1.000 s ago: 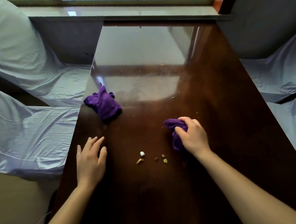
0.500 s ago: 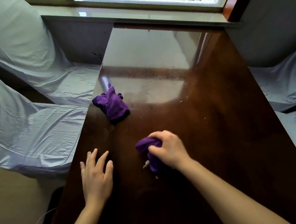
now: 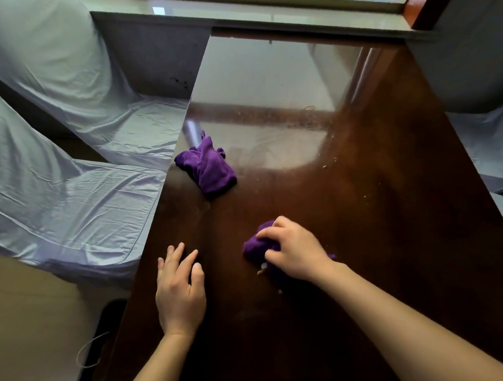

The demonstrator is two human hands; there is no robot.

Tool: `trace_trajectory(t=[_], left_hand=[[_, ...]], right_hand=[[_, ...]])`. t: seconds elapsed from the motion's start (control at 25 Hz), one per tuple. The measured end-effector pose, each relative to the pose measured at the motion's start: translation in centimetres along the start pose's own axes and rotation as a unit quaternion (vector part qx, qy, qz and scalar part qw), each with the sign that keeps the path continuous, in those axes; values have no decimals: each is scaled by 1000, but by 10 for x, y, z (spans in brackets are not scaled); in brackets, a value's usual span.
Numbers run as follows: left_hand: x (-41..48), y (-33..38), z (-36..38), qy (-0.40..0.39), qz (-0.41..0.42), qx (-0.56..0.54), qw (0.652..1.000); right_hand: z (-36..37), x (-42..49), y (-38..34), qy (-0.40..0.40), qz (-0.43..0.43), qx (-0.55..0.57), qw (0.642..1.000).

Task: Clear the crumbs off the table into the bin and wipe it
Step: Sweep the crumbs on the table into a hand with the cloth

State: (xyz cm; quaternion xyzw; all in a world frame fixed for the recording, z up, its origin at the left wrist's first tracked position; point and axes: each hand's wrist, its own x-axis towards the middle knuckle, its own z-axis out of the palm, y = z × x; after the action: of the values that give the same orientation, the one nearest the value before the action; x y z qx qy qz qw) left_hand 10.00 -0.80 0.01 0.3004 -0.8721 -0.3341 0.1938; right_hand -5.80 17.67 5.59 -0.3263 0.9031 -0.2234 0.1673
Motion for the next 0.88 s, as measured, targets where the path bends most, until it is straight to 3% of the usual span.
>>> trace_trajectory(t=[0.08,0.24,0.4,0.48,0.6,0.72,0.88], left_hand=[[0,0,-2,5,4,-22,1000],[-5,-1,-4,11,31,-78,996],[-5,-2,-3,8,44,-87,995],[-6,-1,-3,11,40,-98,994],[-7,-3,-4,21,33,-119,992],[-5,-2,-5,21,30,-127,991],[-7,-4,-7,21,33,-131,991]], right_hand=[[-11,-10,-7,-10,-14,49,999],[-54,-44,32,123,91,167,974],[-48,-94,80,133,259,84,953],[-21,-108,71,151,295,16,944],[20,-108,23,181,264,29,947],[47,-92,-25,145,188,112,965],[36,-87,-36,189,144,208,949]])
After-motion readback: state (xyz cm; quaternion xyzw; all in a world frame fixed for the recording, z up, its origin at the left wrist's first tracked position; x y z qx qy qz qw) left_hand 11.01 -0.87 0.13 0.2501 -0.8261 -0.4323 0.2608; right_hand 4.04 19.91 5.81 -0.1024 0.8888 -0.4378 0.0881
